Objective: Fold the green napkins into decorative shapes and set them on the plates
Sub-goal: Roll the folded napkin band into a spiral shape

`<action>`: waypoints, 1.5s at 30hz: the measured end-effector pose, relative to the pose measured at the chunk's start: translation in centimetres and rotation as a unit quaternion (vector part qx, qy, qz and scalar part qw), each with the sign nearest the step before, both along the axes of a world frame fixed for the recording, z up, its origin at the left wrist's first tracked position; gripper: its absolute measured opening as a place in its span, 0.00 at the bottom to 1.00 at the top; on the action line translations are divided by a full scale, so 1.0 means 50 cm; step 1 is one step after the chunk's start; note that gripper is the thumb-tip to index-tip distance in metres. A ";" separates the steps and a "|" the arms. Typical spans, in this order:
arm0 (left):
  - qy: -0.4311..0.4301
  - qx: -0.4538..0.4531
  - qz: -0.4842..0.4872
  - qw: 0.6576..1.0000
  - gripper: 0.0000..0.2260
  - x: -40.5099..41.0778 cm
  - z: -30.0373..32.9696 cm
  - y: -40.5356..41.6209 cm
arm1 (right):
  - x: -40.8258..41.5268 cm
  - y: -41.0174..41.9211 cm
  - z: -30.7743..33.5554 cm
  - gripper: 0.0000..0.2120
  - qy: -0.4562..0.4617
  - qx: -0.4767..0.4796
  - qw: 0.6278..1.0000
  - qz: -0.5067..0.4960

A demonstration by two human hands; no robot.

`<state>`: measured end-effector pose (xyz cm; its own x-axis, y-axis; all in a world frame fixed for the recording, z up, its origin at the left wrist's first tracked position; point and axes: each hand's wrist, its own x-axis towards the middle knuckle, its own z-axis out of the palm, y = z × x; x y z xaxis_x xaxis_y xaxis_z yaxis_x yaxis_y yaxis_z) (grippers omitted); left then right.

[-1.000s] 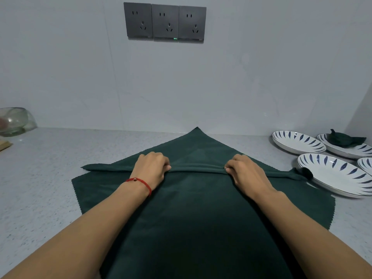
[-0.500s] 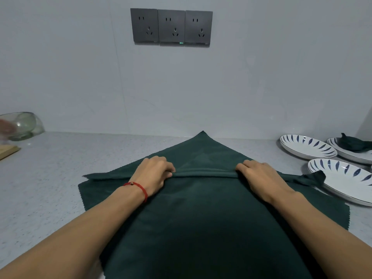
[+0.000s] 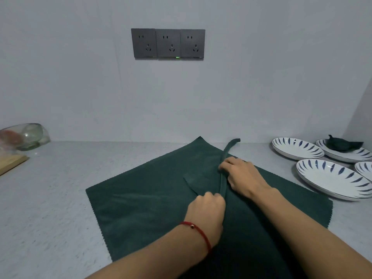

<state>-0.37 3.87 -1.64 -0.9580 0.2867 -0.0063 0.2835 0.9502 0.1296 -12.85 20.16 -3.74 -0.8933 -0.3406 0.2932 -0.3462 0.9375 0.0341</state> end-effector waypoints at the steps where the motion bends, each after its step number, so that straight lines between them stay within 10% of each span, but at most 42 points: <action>1: 0.007 0.003 0.003 1.000 0.12 0.009 -0.001 0.008 | 0.035 0.016 -0.002 0.20 -0.001 -0.004 1.000 0.002; 19: 0.106 0.328 -0.172 0.923 0.19 0.263 -0.083 -0.168 | 0.568 -0.074 -0.060 0.16 -0.041 -0.184 0.968 0.167; 45: 0.100 0.380 -0.071 0.917 0.15 0.322 -0.085 -0.153 | 0.591 -0.121 -0.063 0.10 -0.064 -0.435 0.898 -0.023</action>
